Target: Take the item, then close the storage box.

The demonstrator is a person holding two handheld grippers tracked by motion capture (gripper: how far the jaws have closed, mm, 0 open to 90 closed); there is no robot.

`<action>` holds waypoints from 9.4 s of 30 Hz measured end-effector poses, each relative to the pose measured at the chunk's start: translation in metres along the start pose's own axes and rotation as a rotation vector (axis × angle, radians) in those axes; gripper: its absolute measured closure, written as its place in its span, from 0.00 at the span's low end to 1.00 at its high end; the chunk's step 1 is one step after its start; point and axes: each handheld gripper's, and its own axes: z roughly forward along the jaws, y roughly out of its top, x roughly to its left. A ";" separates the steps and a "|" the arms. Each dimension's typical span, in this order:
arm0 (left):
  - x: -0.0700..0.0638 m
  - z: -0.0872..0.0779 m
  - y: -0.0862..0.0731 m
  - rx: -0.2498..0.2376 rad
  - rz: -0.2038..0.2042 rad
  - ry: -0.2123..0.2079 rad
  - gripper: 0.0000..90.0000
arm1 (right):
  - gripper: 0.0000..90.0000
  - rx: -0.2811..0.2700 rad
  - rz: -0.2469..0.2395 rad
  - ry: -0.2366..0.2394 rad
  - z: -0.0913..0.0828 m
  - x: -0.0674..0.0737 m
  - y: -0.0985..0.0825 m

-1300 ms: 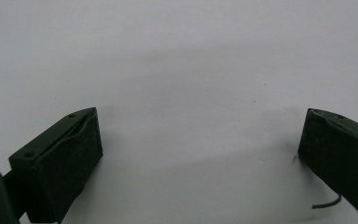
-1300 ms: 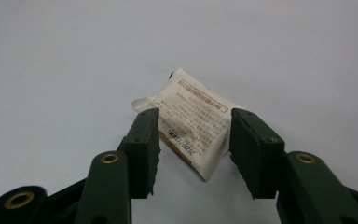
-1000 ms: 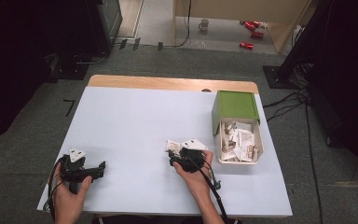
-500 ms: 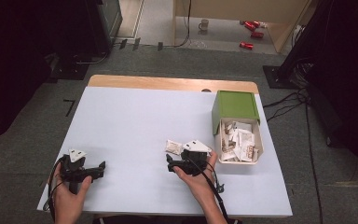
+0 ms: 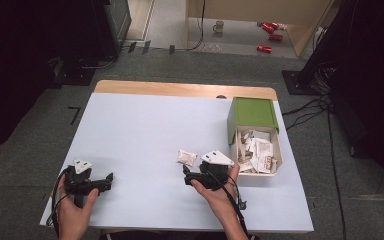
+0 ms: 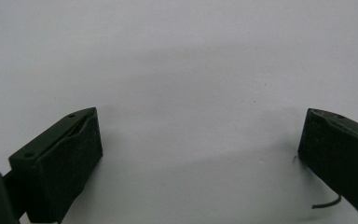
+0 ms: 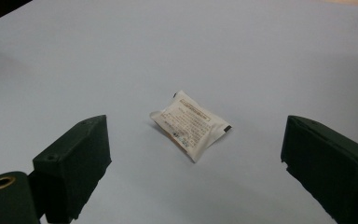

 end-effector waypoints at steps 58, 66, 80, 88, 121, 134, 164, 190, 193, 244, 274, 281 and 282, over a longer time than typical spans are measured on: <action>0.000 0.000 0.000 0.000 0.000 0.000 0.00 | 0.19 -0.153 0.155 -0.267 -0.121 -0.110 -0.008; 0.000 0.000 0.000 0.000 0.000 0.000 0.00 | 0.32 -0.159 0.185 -0.275 -0.127 -0.130 -0.015; 0.000 0.000 0.000 0.000 -0.001 0.000 0.00 | 0.61 -0.180 0.215 -0.273 -0.124 -0.150 -0.029; 0.000 0.000 0.000 0.000 0.000 0.000 0.00 | 0.62 -0.221 0.183 -0.324 -0.131 -0.150 -0.028; 0.000 0.000 0.000 0.000 -0.001 0.000 0.00 | 0.94 -0.213 0.247 -0.365 -0.120 -0.166 -0.052; 0.000 0.000 0.000 0.000 -0.001 0.000 0.00 | 1.00 -0.176 0.248 -0.406 -0.115 -0.160 -0.048; 0.000 0.000 0.000 0.000 0.000 0.000 0.00 | 1.00 -0.137 0.286 -0.408 -0.099 -0.172 -0.017; 0.000 0.000 0.000 0.000 0.000 0.000 0.00 | 1.00 -0.124 0.289 -0.407 -0.076 -0.188 0.001; 0.000 0.000 0.000 0.001 0.001 0.000 0.00 | 1.00 -0.125 0.285 -0.409 -0.074 -0.190 0.001; 0.000 0.000 0.000 -0.001 0.000 0.000 0.00 | 0.66 -0.150 0.258 -0.302 -0.068 -0.173 -0.060; 0.000 0.000 0.000 0.000 0.000 0.000 0.00 | 0.66 -0.153 0.282 -0.384 -0.047 -0.175 -0.042; 0.000 0.000 0.000 0.000 0.000 0.000 0.00 | 0.65 -0.159 0.294 -0.402 -0.044 -0.174 -0.038; 0.000 0.000 0.000 0.000 0.000 0.000 0.00 | 0.65 -0.161 0.295 -0.404 -0.044 -0.173 -0.037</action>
